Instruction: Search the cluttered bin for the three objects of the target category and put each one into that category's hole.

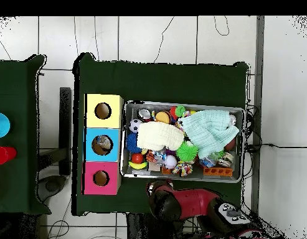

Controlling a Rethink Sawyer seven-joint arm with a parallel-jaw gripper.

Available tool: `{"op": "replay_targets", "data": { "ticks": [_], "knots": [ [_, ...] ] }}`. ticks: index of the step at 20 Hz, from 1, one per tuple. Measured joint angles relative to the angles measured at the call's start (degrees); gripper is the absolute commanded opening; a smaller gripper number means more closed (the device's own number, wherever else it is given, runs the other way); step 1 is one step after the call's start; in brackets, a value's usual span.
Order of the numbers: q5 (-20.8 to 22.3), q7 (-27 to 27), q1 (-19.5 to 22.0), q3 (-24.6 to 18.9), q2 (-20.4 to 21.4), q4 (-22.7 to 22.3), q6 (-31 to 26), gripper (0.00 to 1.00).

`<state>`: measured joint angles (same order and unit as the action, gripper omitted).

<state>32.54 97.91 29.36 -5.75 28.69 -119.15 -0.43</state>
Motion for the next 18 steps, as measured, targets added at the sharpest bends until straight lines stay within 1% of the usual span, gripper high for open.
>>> {"op": "replay_targets", "data": {
  "ticks": [12, 18],
  "knots": [
    [2.91, 0.00, 0.01, 3.75, -6.76, 0.23, 8.00, 1.00],
    [3.00, 0.00, -0.05, 4.33, -7.28, 0.22, 9.38, 1.00]
  ]
}}
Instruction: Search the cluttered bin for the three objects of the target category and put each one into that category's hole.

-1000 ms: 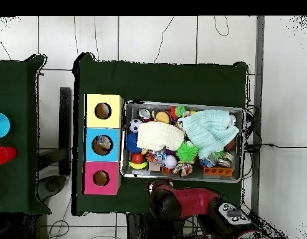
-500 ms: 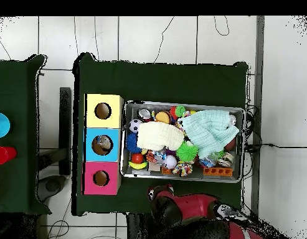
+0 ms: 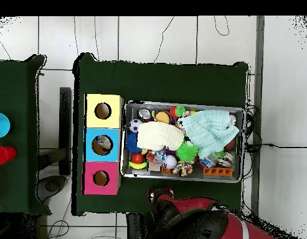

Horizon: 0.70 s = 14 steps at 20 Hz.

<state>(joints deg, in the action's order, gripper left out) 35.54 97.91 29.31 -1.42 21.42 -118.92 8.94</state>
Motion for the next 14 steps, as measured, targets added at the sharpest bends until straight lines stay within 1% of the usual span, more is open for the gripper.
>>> {"op": "replay_targets", "data": {
  "ticks": [14],
  "knots": [
    [1.13, 0.00, -0.06, 0.78, -0.58, -0.22, 2.82, 1.00]
  ]
}}
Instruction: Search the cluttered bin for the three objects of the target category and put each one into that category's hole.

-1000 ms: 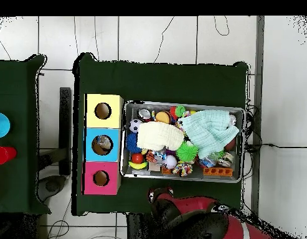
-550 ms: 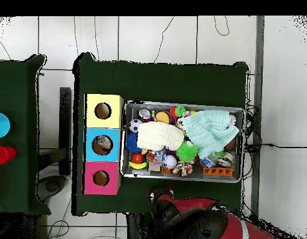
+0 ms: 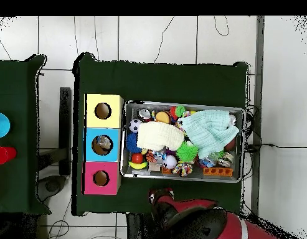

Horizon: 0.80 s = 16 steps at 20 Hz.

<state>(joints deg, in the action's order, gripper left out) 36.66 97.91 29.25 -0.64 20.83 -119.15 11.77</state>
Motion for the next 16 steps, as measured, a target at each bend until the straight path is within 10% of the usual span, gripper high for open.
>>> {"op": "replay_targets", "data": {
  "ticks": [10, 11, 16],
  "knots": [
    [1.81, 0.00, -0.01, 1.03, -0.84, -0.25, 3.84, 1.00],
    [1.90, 0.00, 0.03, 1.30, -0.90, -0.12, 4.18, 0.00],
    [1.94, 0.00, 0.14, 1.91, -1.02, 0.48, 4.24, 0.00]
  ]
}}
